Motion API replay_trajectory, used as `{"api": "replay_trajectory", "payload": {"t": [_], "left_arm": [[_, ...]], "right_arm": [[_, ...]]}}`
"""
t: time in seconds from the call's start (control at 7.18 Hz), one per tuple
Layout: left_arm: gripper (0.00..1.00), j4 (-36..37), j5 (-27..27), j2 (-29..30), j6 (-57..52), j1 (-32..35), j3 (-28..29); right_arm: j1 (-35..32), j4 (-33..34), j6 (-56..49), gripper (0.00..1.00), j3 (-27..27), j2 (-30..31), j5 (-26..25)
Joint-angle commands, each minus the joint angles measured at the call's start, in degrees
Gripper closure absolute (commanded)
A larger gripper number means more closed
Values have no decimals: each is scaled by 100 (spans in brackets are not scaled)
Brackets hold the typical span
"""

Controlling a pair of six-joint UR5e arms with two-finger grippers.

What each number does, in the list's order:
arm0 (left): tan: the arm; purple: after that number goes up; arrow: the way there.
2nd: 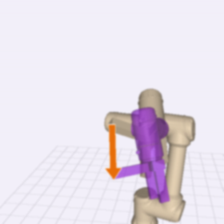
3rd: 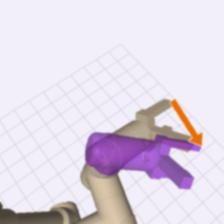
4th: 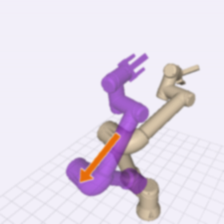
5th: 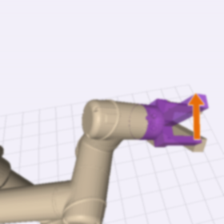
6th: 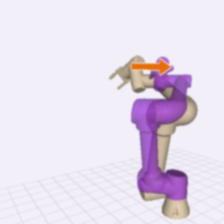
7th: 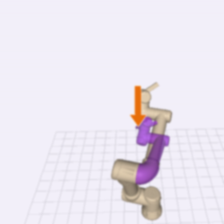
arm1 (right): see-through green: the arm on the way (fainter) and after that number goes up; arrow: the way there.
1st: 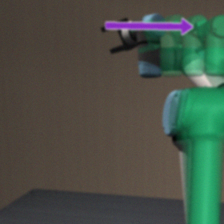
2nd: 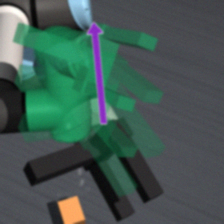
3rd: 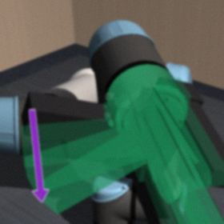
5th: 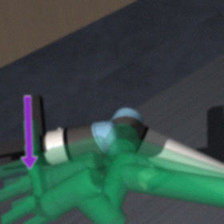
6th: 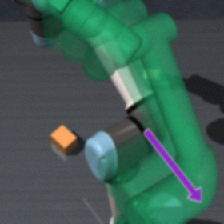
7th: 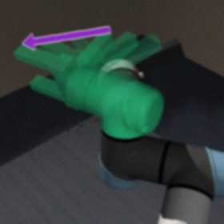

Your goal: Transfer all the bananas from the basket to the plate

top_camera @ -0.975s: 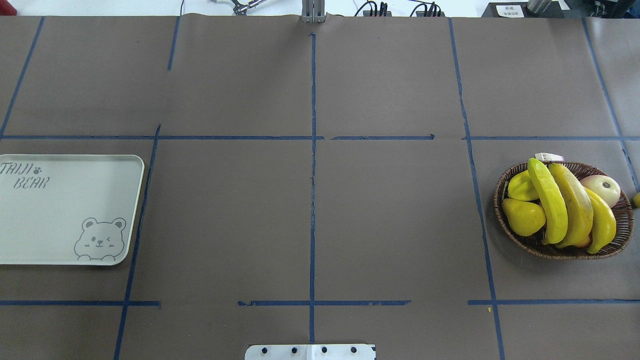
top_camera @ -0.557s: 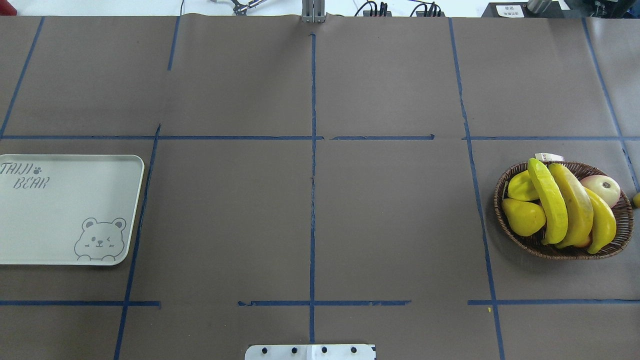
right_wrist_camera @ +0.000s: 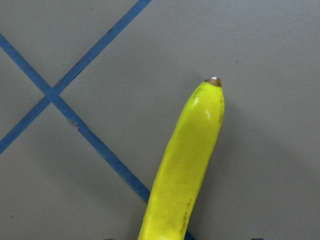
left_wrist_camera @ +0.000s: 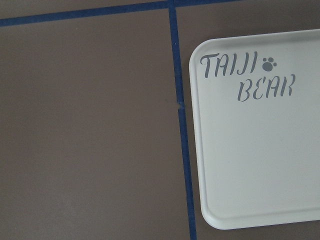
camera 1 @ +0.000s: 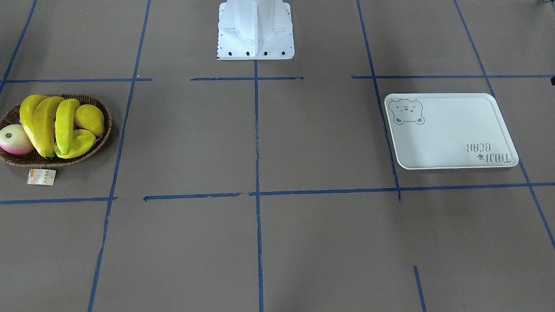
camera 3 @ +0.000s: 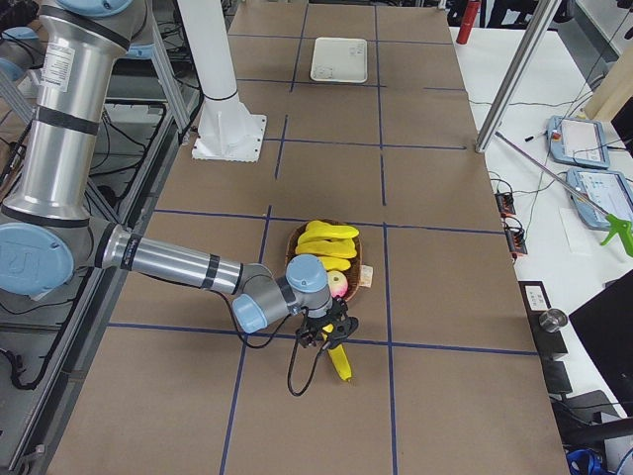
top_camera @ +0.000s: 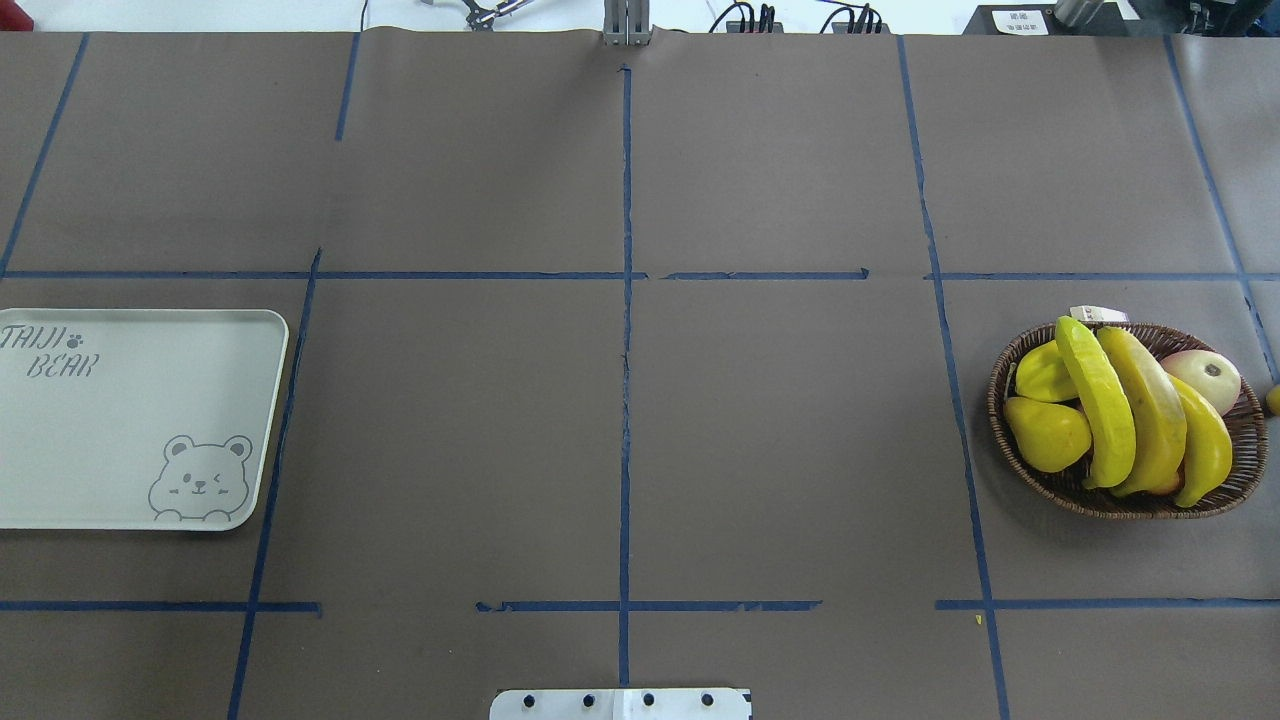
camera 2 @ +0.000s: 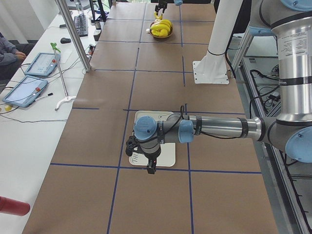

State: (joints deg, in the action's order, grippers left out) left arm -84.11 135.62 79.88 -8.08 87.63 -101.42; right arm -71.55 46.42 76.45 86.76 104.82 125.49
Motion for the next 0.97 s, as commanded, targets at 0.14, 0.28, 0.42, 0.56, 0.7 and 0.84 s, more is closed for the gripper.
{"api": "replay_trajectory", "payload": {"t": [0.14, 0.28, 0.42, 0.56, 0.7, 0.84], "left_arm": [[0, 0, 0, 19, 0, 0, -1], [0, 0, 0, 19, 0, 0, -1], [0, 0, 0, 19, 0, 0, -1], [0, -9, 0, 19, 0, 0, -1], [0, -9, 0, 19, 0, 0, -1], [0, -1, 0, 19, 0, 0, -1]], "right_arm": [[247, -1, 168, 10, -80, -76, -33], [299, -1, 256, 13, -106, -111, -33], [317, -71, 256, 17, -289, -224, -42], [317, -559, 265, 24, -648, -269, -51], [369, -868, 509, 26, -930, -417, -33], [483, -923, 972, 49, -889, -575, 2]]}}
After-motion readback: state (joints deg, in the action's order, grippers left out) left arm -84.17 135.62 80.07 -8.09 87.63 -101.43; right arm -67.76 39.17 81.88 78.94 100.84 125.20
